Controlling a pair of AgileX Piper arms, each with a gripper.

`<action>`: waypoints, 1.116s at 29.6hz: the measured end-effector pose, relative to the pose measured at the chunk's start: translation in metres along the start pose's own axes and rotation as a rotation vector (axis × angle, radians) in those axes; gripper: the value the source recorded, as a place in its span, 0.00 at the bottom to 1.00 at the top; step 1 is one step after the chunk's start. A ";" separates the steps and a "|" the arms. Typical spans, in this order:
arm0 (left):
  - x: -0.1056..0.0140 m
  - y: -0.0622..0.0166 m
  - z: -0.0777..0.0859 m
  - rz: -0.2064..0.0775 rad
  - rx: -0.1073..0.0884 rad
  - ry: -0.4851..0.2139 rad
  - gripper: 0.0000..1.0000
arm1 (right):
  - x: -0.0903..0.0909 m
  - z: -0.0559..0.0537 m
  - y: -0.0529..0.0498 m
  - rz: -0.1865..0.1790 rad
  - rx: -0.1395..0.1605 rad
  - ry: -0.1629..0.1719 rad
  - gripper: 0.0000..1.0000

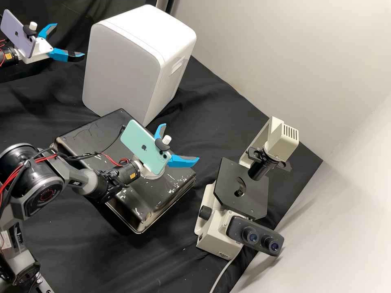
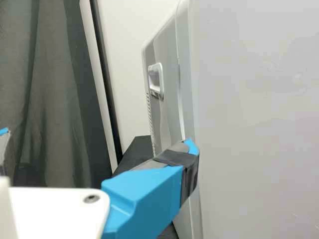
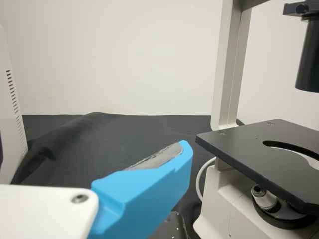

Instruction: Place the petri dish on the microscope

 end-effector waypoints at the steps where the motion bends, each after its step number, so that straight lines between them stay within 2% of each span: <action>1: 0.000 0.0000 0.000 0.000 0.000 0.000 1.00 | 0.000 0.000 0.000 0.000 0.000 0.000 1.00; 12: 0.000 -0.0001 0.000 0.000 -0.003 0.002 1.00 | 0.000 0.000 0.000 0.000 0.000 0.000 1.00; 17: -0.003 -0.0005 0.013 -0.002 -0.005 -0.035 1.00 | 0.000 0.000 0.000 0.000 0.000 0.000 1.00; 20: -0.013 0.0009 0.028 -0.001 -0.006 -0.088 1.00 | 0.000 0.000 0.000 0.000 0.000 0.000 1.00; 21: -0.017 0.0006 0.032 0.002 0.000 -0.106 1.00 | 0.000 0.000 0.000 0.000 0.000 0.000 1.00; 23: -0.027 -0.0008 0.041 0.021 0.011 -0.161 1.00 | 0.000 0.000 0.000 0.000 0.000 0.000 1.00; 24: -0.034 -0.0016 0.046 0.045 0.022 -0.204 1.00 | 0.000 0.000 0.000 0.000 0.000 0.000 1.00; 27: -0.051 -0.0087 0.054 0.056 0.031 -0.268 1.00 | 0.000 0.000 0.000 0.000 0.000 0.000 1.00; 29: -0.061 -0.0133 0.057 0.051 0.035 -0.303 1.00 | 0.000 0.000 0.000 0.000 0.000 0.000 1.00; 33: -0.082 -0.0245 0.064 -0.003 0.044 -0.366 1.00 | 0.000 0.000 0.000 0.000 0.000 0.000 1.00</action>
